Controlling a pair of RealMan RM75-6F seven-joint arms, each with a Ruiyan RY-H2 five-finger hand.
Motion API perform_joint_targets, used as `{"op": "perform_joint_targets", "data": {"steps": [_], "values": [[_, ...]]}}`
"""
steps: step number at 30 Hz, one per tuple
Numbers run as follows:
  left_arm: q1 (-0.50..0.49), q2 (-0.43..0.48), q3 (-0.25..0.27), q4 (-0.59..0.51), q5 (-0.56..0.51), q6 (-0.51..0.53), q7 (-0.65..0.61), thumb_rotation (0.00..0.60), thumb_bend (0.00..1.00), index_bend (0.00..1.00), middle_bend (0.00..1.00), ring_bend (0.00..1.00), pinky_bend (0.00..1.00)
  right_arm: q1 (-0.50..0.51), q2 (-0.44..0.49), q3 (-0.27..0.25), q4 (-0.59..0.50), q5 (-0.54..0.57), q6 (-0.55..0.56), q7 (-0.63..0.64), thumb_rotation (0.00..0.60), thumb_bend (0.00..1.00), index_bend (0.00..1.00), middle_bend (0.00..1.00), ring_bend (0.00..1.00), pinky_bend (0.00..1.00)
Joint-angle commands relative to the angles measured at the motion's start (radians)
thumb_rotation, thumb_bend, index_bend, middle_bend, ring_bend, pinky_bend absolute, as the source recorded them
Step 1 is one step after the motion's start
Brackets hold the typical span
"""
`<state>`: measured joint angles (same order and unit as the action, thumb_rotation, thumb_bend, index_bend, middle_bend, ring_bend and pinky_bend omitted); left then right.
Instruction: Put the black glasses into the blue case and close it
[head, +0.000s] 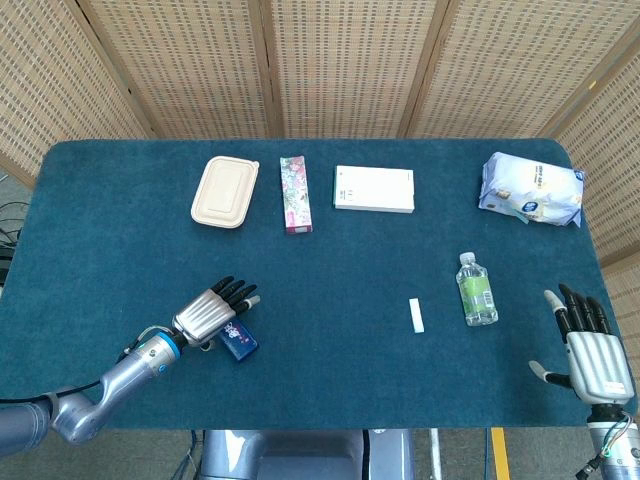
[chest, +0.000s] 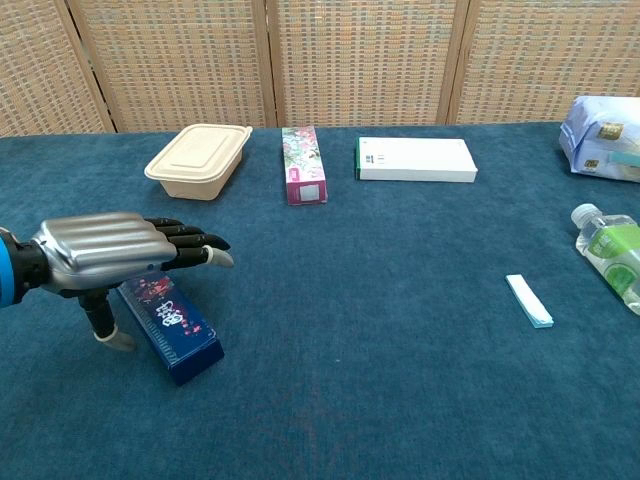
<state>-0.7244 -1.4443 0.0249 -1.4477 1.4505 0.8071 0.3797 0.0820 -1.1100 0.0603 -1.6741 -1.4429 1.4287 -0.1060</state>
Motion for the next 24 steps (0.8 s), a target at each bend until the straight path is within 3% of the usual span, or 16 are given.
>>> {"op": "perform_joint_targets", "data": {"steps": [1, 3, 8, 10, 15, 19, 21, 23, 24], "values": [[-0.004, -0.010, 0.001, 0.007, -0.008, -0.007, 0.008, 0.600, 0.03, 0.15, 0.02, 0.02, 0.11, 0.000, 0.000, 0.000, 0.000, 0.000, -0.001, 0.000, 0.600, 0.00, 0.06, 0.00, 0.00, 0.00], [-0.003, -0.015, 0.001, 0.008, -0.016, -0.008, 0.009, 0.600, 0.04, 0.23, 0.08, 0.08, 0.16, 0.000, 0.001, 0.000, -0.001, 0.001, -0.002, 0.002, 0.600, 0.00, 0.06, 0.00, 0.00, 0.00], [-0.002, -0.019, -0.005, 0.001, -0.045, -0.010, 0.023, 0.600, 0.09, 0.47, 0.38, 0.29, 0.29, 0.000, 0.002, -0.001, -0.001, 0.001, -0.002, 0.003, 0.600, 0.00, 0.06, 0.00, 0.00, 0.00], [-0.001, -0.021, -0.005, 0.001, -0.050, -0.007, 0.030, 0.600, 0.12, 0.55, 0.45, 0.36, 0.31, 0.000, 0.002, 0.000, -0.002, 0.001, -0.002, 0.002, 0.600, 0.00, 0.06, 0.00, 0.00, 0.00], [0.003, -0.024, -0.006, -0.002, -0.062, 0.004, 0.046, 0.600, 0.15, 0.62, 0.56, 0.44, 0.33, 0.000, 0.001, 0.000, -0.002, 0.002, -0.002, 0.000, 0.600, 0.00, 0.06, 0.00, 0.00, 0.00], [0.006, -0.022, -0.007, -0.004, -0.061, 0.019, 0.047, 0.600, 0.15, 0.62, 0.54, 0.44, 0.33, 0.000, 0.001, 0.000, -0.002, 0.002, -0.001, 0.000, 0.600, 0.00, 0.06, 0.00, 0.00, 0.00], [0.008, -0.019, -0.007, -0.003, -0.055, 0.029, 0.049, 0.600, 0.12, 0.57, 0.41, 0.36, 0.33, 0.000, 0.001, 0.000, -0.002, 0.002, -0.001, 0.000, 0.600, 0.00, 0.06, 0.00, 0.00, 0.00], [0.009, -0.015, -0.005, 0.001, -0.047, 0.037, 0.047, 0.600, 0.06, 0.41, 0.15, 0.14, 0.28, 0.000, 0.001, -0.001, -0.002, 0.001, -0.001, 0.000, 0.600, 0.00, 0.06, 0.00, 0.00, 0.00], [0.010, -0.014, -0.004, 0.001, -0.045, 0.038, 0.043, 0.600, 0.03, 0.35, 0.08, 0.08, 0.24, 0.000, 0.001, 0.000, -0.002, 0.001, -0.001, 0.000, 0.600, 0.00, 0.06, 0.00, 0.00, 0.00]]}}
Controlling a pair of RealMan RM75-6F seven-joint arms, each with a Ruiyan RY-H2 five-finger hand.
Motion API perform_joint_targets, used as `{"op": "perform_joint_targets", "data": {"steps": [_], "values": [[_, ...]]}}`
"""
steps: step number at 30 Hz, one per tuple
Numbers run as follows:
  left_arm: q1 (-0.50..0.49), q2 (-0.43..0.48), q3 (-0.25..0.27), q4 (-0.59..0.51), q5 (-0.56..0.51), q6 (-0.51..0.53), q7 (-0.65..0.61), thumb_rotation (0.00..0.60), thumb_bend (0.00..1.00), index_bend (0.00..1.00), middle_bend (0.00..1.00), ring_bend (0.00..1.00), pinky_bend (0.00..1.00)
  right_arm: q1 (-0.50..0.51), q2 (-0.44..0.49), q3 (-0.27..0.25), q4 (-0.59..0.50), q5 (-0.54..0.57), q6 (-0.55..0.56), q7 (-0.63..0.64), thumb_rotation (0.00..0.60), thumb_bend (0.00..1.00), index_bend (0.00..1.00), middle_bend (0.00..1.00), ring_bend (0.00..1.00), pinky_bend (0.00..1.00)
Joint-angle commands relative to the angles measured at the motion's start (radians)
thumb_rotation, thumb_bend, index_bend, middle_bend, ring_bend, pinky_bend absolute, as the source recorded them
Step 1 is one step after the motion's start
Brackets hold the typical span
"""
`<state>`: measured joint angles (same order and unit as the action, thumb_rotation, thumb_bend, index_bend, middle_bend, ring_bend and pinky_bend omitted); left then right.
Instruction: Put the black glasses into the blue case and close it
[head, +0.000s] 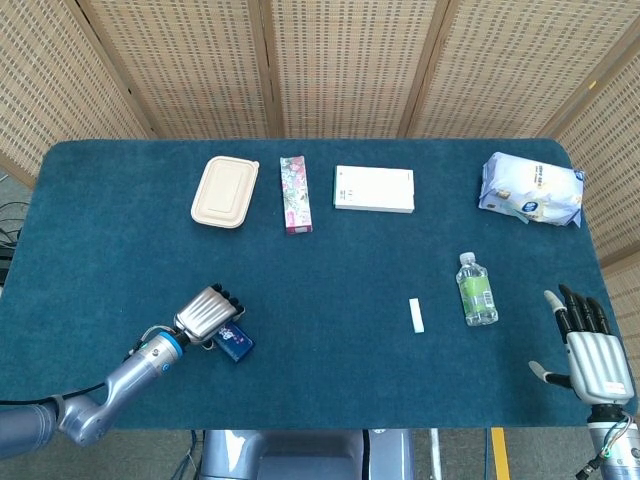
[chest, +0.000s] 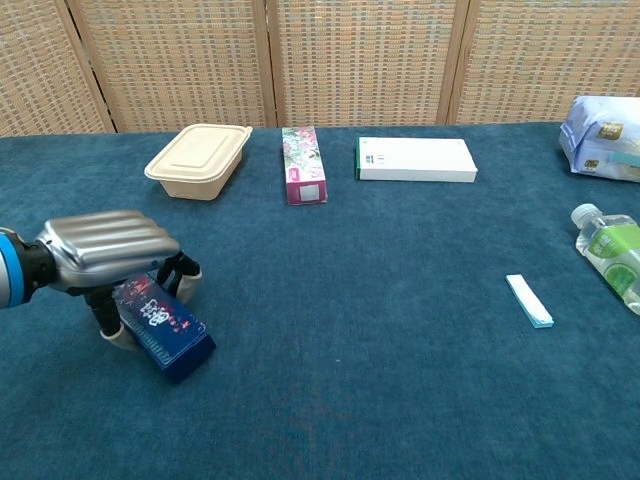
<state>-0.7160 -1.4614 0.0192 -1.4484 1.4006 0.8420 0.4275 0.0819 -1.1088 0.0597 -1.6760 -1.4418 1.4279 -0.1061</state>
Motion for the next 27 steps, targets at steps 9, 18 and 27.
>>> {"op": "perform_joint_targets", "data": {"steps": [9, 18, 27], "values": [[0.008, 0.084, -0.004, -0.077, 0.032, 0.034, -0.100, 0.600, 0.00, 0.00, 0.00, 0.00, 0.00, 0.000, -0.001, 0.000, 0.000, 0.001, 0.001, 0.000, 0.600, 0.00, 0.06, 0.00, 0.00, 0.00], [0.139, 0.300, -0.007, -0.220, 0.036, 0.269, -0.108, 0.600, 0.00, 0.00, 0.00, 0.00, 0.00, 0.000, 0.000, 0.000, -0.001, 0.001, 0.000, -0.004, 0.600, 0.00, 0.06, 0.00, 0.00, 0.00], [0.394, 0.433, -0.015, -0.318, -0.126, 0.589, -0.131, 0.600, 0.00, 0.00, 0.00, 0.00, 0.00, -0.001, -0.001, -0.001, -0.003, 0.001, 0.003, -0.021, 0.600, 0.00, 0.06, 0.00, 0.00, 0.00]]}}
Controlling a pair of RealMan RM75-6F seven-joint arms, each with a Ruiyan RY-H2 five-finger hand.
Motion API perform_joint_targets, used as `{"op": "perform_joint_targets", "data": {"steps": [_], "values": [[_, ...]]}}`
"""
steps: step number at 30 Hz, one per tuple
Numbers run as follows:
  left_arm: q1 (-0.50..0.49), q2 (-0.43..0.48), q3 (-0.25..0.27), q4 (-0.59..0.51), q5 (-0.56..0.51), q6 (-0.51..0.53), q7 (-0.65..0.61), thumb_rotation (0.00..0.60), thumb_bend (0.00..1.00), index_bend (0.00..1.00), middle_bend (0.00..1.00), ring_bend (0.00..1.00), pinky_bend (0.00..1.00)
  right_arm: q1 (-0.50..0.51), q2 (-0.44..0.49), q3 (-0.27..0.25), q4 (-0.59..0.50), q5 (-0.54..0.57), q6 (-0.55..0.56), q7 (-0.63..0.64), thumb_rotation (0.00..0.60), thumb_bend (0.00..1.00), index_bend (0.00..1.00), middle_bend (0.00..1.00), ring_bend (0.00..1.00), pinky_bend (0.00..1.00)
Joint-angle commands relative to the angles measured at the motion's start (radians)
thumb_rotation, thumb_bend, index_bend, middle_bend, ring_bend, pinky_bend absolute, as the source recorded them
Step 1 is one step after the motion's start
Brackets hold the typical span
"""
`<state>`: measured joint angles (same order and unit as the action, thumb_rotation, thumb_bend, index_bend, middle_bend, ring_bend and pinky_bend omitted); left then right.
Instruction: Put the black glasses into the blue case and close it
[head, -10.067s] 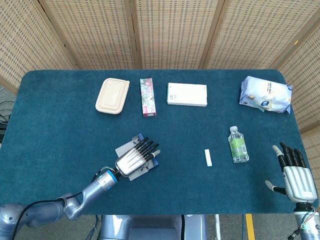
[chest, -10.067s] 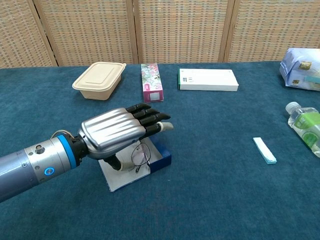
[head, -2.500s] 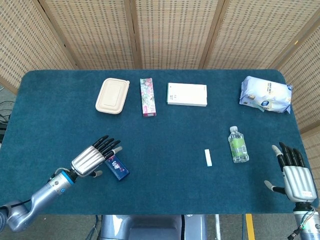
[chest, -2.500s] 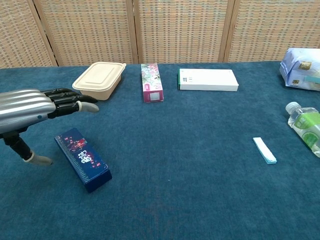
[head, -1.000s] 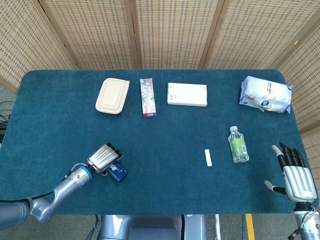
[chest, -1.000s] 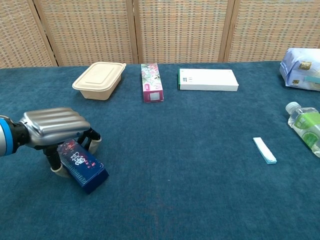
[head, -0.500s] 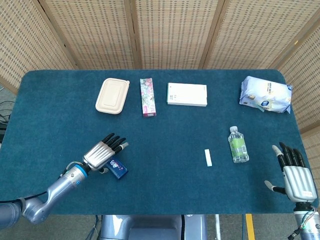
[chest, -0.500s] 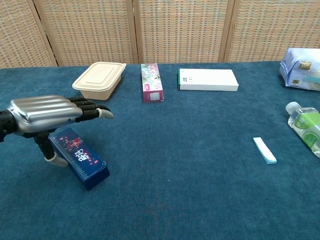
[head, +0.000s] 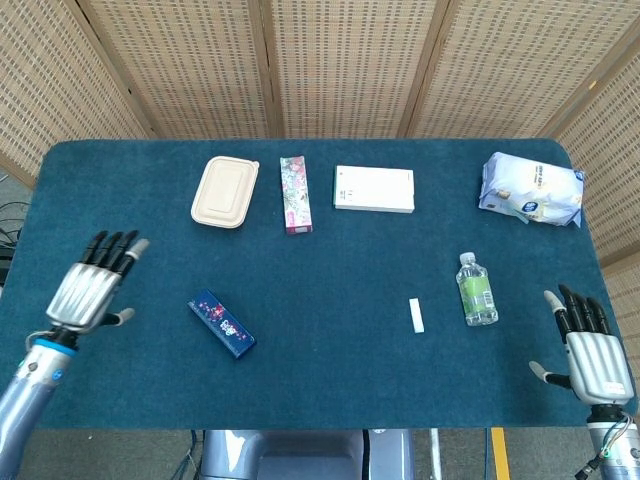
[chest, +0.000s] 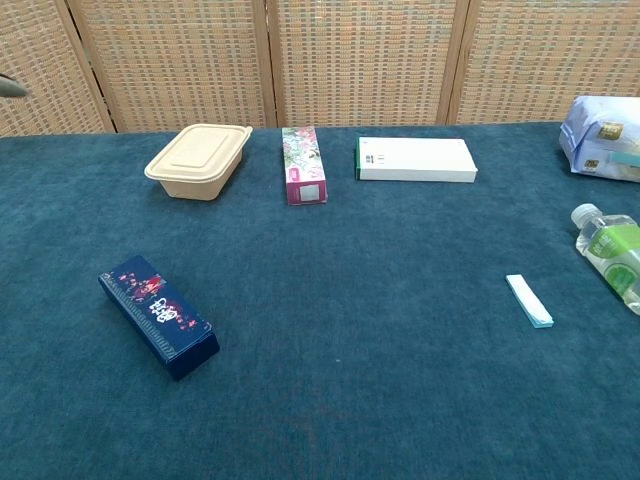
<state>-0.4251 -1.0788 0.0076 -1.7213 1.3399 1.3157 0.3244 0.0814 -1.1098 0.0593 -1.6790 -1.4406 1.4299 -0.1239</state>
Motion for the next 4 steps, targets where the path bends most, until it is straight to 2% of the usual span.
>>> {"op": "perform_joint_targets", "data": {"steps": [1, 4], "values": [[0.126, 0.053, -0.002, -0.044, -0.072, 0.142, -0.038, 0.600, 0.00, 0.00, 0.00, 0.00, 0.00, -0.001, -0.001, 0.000, 0.000, 0.000, 0.002, -0.005, 0.600, 0.00, 0.06, 0.00, 0.00, 0.00], [0.199, 0.051, 0.011, -0.037, -0.085, 0.218, -0.072, 0.600, 0.00, 0.00, 0.00, 0.00, 0.00, -0.002, -0.002, 0.000, 0.000, -0.001, 0.005, -0.005, 0.600, 0.00, 0.06, 0.00, 0.00, 0.00]]}}
